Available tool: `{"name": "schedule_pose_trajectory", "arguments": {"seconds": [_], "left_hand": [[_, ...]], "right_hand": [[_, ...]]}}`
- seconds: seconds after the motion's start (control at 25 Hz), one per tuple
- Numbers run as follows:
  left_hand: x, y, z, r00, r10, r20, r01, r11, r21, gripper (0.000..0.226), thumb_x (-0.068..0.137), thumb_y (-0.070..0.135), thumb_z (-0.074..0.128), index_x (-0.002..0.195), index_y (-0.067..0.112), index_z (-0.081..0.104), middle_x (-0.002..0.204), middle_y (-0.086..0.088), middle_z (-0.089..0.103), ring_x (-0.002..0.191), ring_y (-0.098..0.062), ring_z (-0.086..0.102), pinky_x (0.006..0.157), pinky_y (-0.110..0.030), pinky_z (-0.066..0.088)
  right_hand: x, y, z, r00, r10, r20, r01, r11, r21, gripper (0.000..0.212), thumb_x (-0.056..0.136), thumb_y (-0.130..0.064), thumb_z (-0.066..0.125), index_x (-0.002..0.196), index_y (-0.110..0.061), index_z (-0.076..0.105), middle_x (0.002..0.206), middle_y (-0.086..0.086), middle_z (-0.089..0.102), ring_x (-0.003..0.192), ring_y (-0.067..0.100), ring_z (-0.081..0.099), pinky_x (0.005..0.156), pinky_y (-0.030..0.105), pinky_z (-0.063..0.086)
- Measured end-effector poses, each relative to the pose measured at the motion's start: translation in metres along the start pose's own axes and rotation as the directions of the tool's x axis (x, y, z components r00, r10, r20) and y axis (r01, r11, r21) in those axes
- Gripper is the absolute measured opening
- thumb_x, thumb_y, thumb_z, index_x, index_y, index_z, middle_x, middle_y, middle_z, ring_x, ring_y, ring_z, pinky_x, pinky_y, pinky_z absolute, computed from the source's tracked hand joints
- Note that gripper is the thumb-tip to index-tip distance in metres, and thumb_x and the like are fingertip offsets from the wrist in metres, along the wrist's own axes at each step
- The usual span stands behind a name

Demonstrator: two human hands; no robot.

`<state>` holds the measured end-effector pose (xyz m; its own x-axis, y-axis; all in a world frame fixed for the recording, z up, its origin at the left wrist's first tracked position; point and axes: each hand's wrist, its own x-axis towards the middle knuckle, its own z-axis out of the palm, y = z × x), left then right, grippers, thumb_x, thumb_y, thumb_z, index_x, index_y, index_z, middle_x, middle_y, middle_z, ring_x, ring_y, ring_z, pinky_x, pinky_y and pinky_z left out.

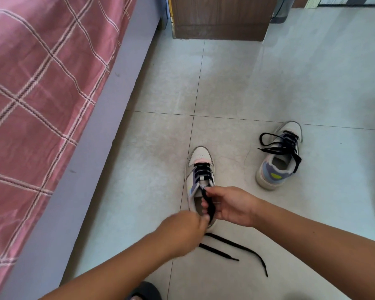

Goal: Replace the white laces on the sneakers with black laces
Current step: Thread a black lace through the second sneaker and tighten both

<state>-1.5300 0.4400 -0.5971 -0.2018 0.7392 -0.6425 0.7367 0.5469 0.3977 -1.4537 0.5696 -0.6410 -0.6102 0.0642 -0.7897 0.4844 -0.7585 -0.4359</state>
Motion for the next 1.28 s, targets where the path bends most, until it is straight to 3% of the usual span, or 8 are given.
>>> {"name": "schedule_pose_trajectory", "arguments": {"seconds": [0.08,0.2,0.32,0.44,0.6,0.8,1.04,1.28], "left_hand": [[0.024,-0.012,-0.009,0.974,-0.197,-0.111,0.143,0.918,-0.369,0.048,0.103,0.035,0.023,0.098,0.005,0.06,0.099,-0.013,0.066,0.094,-0.027,0.061,0.086,-0.038,0.049],[0.047,-0.022,-0.014,0.961,-0.241,0.134,0.227,0.416,-0.881,0.04,0.101,0.03,0.035,0.105,0.004,0.065,0.09,-0.01,0.072,0.086,-0.02,0.067,0.081,-0.032,0.052],[0.055,-0.031,-0.02,0.965,-0.183,0.187,0.223,0.201,-0.954,0.027,0.099,0.019,0.041,0.093,0.008,0.066,0.089,-0.01,0.073,0.086,-0.019,0.068,0.082,-0.032,0.052],[0.059,-0.04,-0.033,0.962,-0.219,0.161,0.176,0.052,-0.983,0.031,0.099,0.019,0.041,0.071,0.011,0.053,0.069,-0.008,0.067,0.081,-0.024,0.068,0.084,-0.036,0.051],[0.057,-0.045,-0.058,0.968,-0.249,0.037,0.062,0.091,-0.994,0.041,0.097,0.025,0.047,0.057,0.015,0.044,0.06,-0.003,0.058,0.079,-0.022,0.063,0.086,-0.036,0.051],[0.034,-0.044,-0.106,0.981,-0.168,-0.099,-0.073,0.155,-0.985,0.039,0.097,0.027,0.045,0.061,0.013,0.044,0.048,0.0,0.04,0.051,-0.019,0.055,0.083,-0.042,0.053],[-0.007,-0.034,-0.167,0.911,-0.112,-0.396,-0.361,0.244,-0.9,0.034,0.083,0.03,0.052,0.056,0.014,0.062,0.047,0.001,0.035,0.044,-0.015,0.044,0.053,-0.026,0.05],[-0.044,-0.029,-0.224,0.736,-0.044,-0.675,-0.659,0.177,-0.731,0.033,0.085,0.028,0.047,0.063,0.017,0.07,0.051,0.006,0.039,0.047,-0.01,0.042,0.049,-0.021,0.042]], "right_hand": [[0.0,-0.001,0.002,0.987,-0.153,-0.049,0.136,0.956,-0.259,0.017,0.093,-0.015,0.055,0.087,-0.003,0.067,0.078,0.009,0.063,0.069,0.017,0.059,0.078,0.033,0.052],[-0.005,-0.007,0.005,0.94,-0.34,-0.002,0.251,0.699,-0.67,0.02,0.09,-0.02,0.062,0.082,-0.005,0.072,0.078,0.007,0.066,0.074,0.014,0.058,0.077,0.03,0.05],[-0.012,-0.024,-0.003,0.919,-0.392,-0.035,0.267,0.687,-0.676,0.016,0.085,-0.022,0.068,0.081,-0.008,0.075,0.077,0.007,0.07,0.074,0.007,0.059,0.075,0.024,0.047],[-0.017,-0.04,-0.021,0.928,-0.352,-0.124,0.255,0.841,-0.477,0.012,0.088,-0.017,0.063,0.087,-0.012,0.073,0.078,0.002,0.067,0.076,0.01,0.061,0.082,0.026,0.047],[-0.017,-0.048,-0.042,0.946,-0.259,-0.196,0.208,0.946,-0.249,0.014,0.091,-0.009,0.057,0.1,-0.002,0.065,0.064,0.002,0.049,0.057,0.013,0.046,0.072,0.028,0.047],[-0.054,-0.085,-0.054,0.998,0.001,-0.055,-0.04,0.707,-0.706,0.022,0.093,-0.022,0.056,0.091,-0.004,0.067,0.051,-0.001,0.043,0.049,0.012,0.039,0.065,0.026,0.049],[-0.102,-0.142,-0.034,0.908,-0.404,0.115,0.419,0.862,-0.285,0.022,0.08,-0.029,0.056,0.072,-0.009,0.061,0.049,0.0,0.038,0.046,0.014,0.035,0.053,0.027,0.044],[-0.14,-0.205,-0.027,0.669,-0.743,-0.03,0.742,0.664,0.089,0.032,0.092,-0.03,0.045,0.068,-0.02,0.063,0.047,-0.01,0.036,0.042,0.004,0.03,0.043,0.014,0.035]]}}
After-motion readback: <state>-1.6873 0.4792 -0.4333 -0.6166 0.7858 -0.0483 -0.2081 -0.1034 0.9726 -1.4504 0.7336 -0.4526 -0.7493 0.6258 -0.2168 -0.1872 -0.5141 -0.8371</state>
